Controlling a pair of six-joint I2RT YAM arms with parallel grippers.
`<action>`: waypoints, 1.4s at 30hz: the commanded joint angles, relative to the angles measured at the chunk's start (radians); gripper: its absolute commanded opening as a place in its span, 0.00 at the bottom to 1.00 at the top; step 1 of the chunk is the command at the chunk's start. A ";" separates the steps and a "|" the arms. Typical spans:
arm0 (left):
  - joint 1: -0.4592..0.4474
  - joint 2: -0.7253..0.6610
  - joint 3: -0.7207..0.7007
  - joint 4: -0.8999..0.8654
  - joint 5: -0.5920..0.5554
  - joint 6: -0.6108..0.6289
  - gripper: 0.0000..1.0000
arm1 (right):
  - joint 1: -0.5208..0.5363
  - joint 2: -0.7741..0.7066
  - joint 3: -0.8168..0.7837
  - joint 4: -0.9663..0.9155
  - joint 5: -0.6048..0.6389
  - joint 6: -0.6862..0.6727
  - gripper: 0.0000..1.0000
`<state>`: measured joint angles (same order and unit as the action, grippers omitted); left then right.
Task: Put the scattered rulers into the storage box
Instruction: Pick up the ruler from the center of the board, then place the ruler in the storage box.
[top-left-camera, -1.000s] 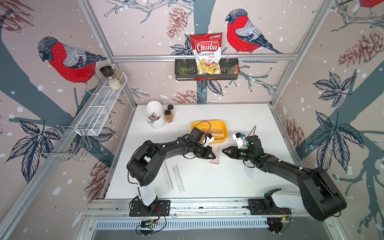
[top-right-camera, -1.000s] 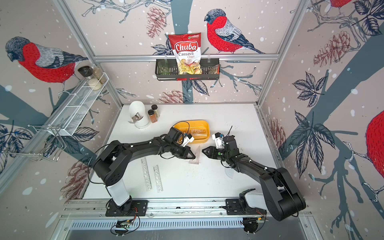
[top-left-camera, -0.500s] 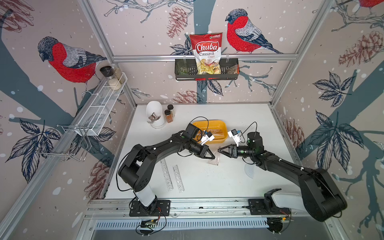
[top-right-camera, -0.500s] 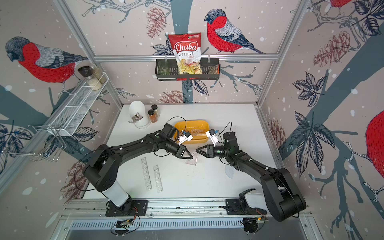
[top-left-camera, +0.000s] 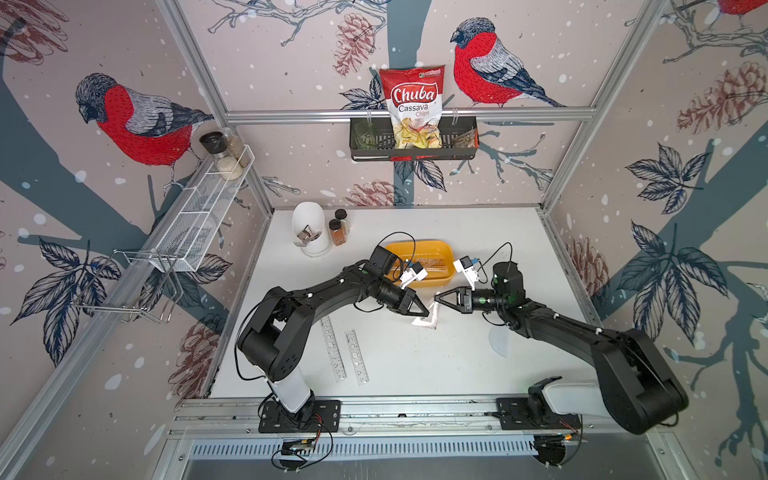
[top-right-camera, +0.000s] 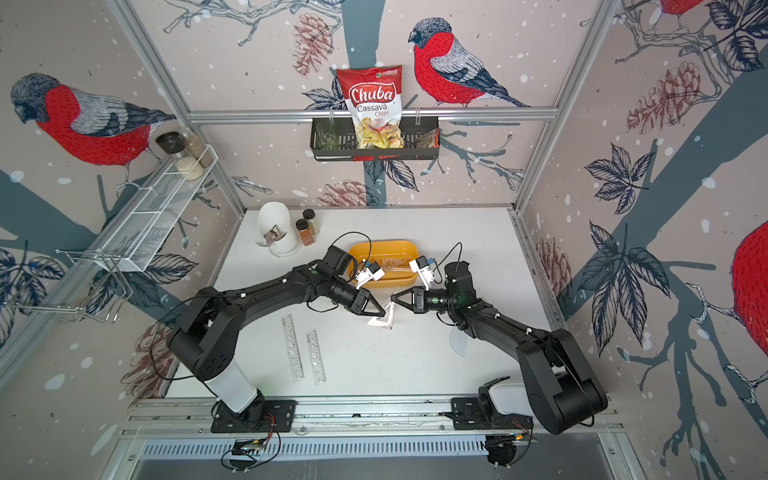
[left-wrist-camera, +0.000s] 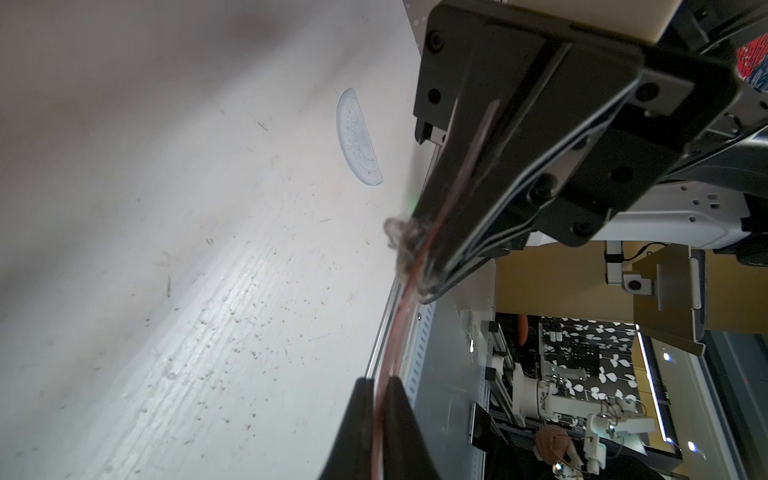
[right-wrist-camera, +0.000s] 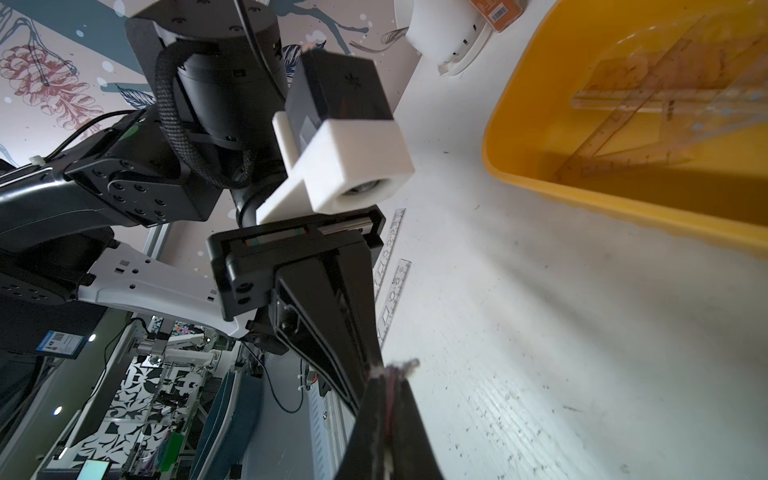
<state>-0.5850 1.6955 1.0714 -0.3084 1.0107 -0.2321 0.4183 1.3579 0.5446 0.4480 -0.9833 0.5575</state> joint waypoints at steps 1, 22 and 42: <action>0.054 -0.013 0.021 -0.018 -0.146 -0.032 0.46 | -0.018 0.050 0.068 0.042 0.090 0.018 0.00; 0.155 -0.002 0.144 -0.091 -0.691 -0.042 0.63 | 0.030 0.592 0.594 0.023 0.374 -0.003 0.00; 0.168 0.011 0.122 -0.076 -0.655 -0.034 0.62 | 0.078 0.643 0.599 -0.057 0.431 -0.075 0.25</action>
<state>-0.4217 1.7039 1.1881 -0.3851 0.3416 -0.2810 0.5003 2.0148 1.1412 0.3985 -0.5632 0.4992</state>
